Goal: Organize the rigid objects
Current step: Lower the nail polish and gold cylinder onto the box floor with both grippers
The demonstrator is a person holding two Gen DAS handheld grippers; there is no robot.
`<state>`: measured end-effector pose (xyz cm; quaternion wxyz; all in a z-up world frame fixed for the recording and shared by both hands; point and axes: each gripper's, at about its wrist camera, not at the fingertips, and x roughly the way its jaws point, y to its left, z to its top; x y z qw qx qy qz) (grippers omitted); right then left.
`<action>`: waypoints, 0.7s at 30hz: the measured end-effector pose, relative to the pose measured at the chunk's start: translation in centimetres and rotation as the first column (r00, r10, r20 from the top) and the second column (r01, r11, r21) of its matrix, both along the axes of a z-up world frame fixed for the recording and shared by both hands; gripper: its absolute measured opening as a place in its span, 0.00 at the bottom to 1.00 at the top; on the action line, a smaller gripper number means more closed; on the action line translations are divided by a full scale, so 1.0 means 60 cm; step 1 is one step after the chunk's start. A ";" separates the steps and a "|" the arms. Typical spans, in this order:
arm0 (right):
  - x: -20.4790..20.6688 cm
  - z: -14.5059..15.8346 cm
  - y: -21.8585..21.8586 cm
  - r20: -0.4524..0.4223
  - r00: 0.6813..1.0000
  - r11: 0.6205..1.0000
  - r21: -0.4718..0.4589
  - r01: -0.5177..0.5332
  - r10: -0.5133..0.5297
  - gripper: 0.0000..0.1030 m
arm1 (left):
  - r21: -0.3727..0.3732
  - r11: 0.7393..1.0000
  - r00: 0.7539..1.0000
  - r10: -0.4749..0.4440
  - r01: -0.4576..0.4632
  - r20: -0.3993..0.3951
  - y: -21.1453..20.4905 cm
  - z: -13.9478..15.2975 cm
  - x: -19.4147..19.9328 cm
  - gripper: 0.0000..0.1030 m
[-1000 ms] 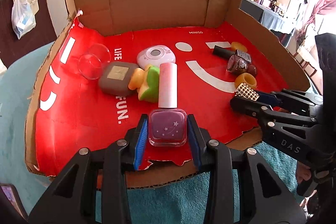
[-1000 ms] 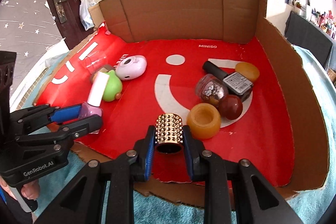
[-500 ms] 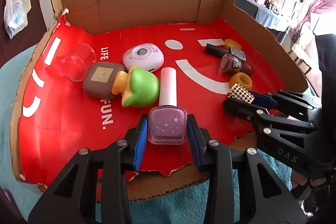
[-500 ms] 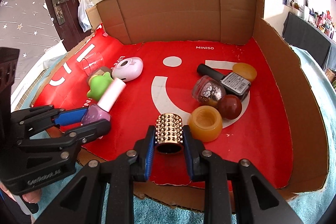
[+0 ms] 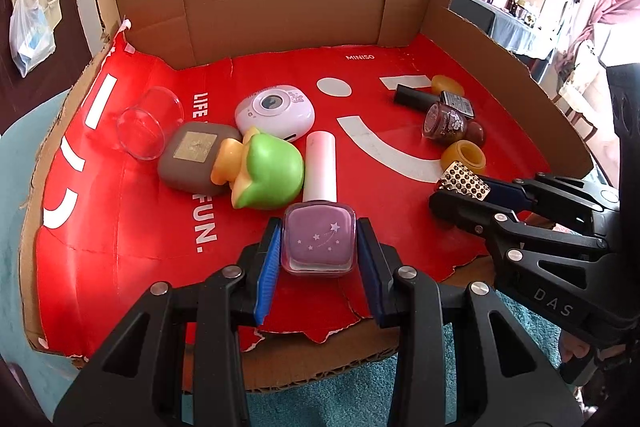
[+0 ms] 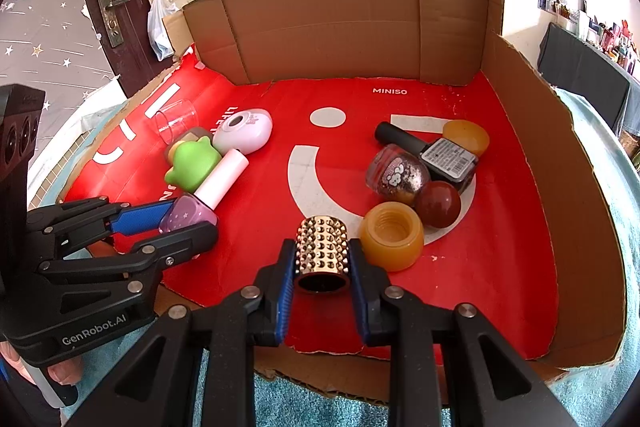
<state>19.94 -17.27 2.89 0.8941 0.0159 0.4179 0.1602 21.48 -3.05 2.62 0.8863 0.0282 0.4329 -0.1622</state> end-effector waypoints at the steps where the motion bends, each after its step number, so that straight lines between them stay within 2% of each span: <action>1: 0.000 0.000 0.000 0.000 1.000 1.000 0.000 0.000 0.000 0.26 | 0.000 1.000 1.000 0.000 0.000 0.000 0.000 0.000 0.000 0.33; 21: 0.000 0.000 0.000 0.005 1.000 1.000 -0.011 0.001 -0.001 0.26 | -0.022 1.000 1.000 0.014 -0.015 -0.015 0.009 -0.001 0.000 0.35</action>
